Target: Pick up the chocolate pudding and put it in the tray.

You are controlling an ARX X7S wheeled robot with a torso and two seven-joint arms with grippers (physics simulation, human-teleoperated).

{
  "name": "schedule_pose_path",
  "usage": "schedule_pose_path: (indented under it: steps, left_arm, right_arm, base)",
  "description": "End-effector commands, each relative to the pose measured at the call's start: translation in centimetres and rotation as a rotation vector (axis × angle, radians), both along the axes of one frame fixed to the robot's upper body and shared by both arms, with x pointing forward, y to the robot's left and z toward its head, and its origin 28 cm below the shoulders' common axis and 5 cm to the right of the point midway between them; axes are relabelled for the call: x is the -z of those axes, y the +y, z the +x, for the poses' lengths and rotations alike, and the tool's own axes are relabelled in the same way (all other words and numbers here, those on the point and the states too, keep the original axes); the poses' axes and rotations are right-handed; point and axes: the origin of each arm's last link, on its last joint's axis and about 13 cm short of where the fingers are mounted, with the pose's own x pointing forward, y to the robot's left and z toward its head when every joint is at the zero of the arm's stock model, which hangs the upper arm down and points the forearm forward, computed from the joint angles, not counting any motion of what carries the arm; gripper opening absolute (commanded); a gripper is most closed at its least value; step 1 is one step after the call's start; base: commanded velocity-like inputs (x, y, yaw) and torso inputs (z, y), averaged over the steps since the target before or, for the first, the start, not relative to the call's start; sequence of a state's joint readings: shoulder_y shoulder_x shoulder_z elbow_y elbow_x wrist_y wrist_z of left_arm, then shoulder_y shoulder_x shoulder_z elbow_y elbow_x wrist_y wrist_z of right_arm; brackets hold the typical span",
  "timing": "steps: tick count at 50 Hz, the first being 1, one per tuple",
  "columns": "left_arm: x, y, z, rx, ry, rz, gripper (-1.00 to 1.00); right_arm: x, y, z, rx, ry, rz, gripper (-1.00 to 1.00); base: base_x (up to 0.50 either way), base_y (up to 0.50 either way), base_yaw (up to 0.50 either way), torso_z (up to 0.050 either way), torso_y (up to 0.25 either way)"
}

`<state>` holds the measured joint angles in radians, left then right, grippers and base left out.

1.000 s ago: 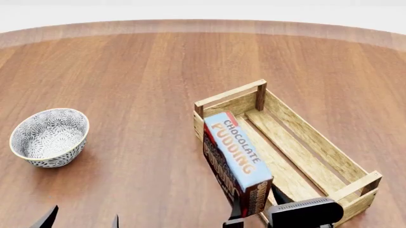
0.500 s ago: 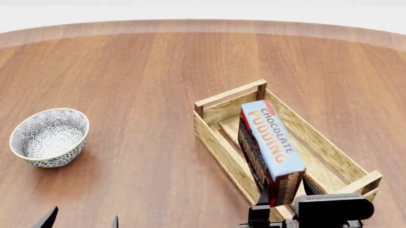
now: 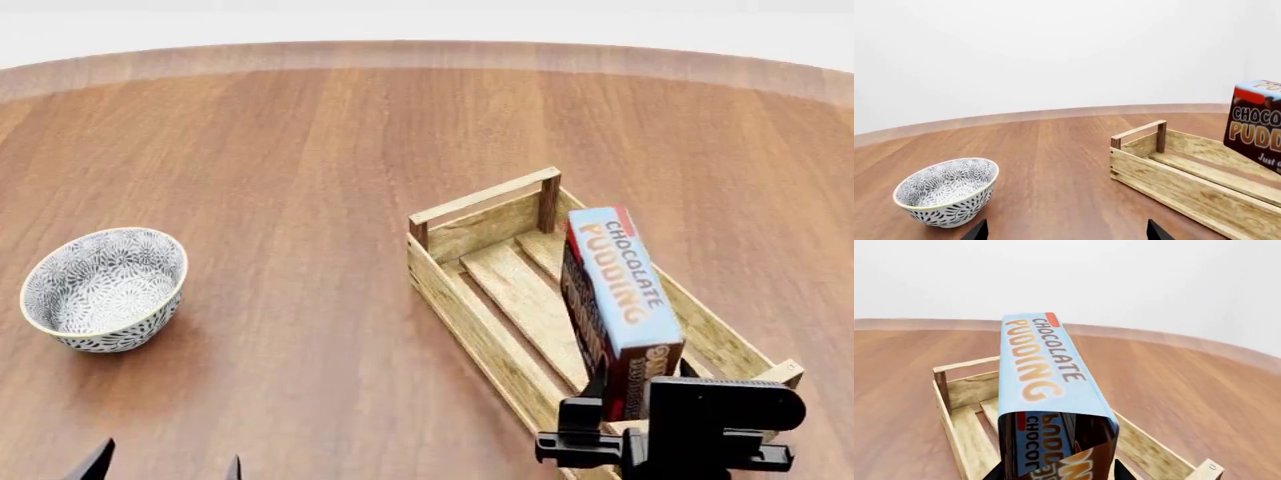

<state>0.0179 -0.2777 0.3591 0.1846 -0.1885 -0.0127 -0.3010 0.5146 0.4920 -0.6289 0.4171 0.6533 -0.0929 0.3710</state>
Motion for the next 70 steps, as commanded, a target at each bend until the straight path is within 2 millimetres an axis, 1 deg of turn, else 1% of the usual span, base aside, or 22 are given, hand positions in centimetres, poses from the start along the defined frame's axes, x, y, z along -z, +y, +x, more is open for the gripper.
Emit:
schedule_pose_path:
  steps: [1, 12, 26, 35, 52, 59, 70]
  left_arm:
    - [-0.2, 0.1, 0.1, -0.002, -0.002, -0.003, 1.00]
    - [0.0, 0.2, 0.2, -0.003, -0.001, -0.010, 1.00]
    - [0.3, 0.4, 0.2, -0.008, 0.004, -0.018, 1.00]
    - [0.5, 0.3, 0.2, -0.007, 0.007, -0.019, 1.00]
    - [0.1, 0.4, 0.1, -0.005, 0.004, -0.019, 1.00]
    - [0.4, 0.3, 0.2, -0.004, 0.007, -0.018, 1.00]
    - [0.4, 0.4, 0.2, -0.003, 0.010, -0.020, 1.00]
  right_arm:
    - [-0.4, -0.1, 1.2, 0.032, 0.032, -0.047, -1.00]
    - [-0.5, -0.2, 2.1, 0.056, 0.067, -0.064, -1.00]
    - [0.5, -0.3, 3.1, 0.083, 0.115, -0.071, -1.00]
    - [0.5, -0.3, 3.5, 0.093, 0.126, -0.070, -1.00]
    - [0.4, -0.4, 4.4, 0.110, 0.163, -0.092, -1.00]
    - [0.3, -0.3, 4.8, 0.110, 0.177, -0.099, -1.00]
    - [0.3, -0.2, 5.3, 0.114, 0.180, -0.107, -1.00]
  base:
    - [0.00, 0.00, 0.00, 0.000, 0.000]
    - [0.00, 0.00, 0.00, 0.000, 0.001]
    - [0.00, 0.00, 0.00, 0.000, 0.000]
    - [0.00, 0.00, 0.00, 0.000, 0.000]
    - [0.00, 0.00, 0.00, 0.000, 0.001]
    - [0.00, 0.00, 0.00, 0.000, 0.000]
    - [0.00, 0.00, 0.00, 0.000, 0.000]
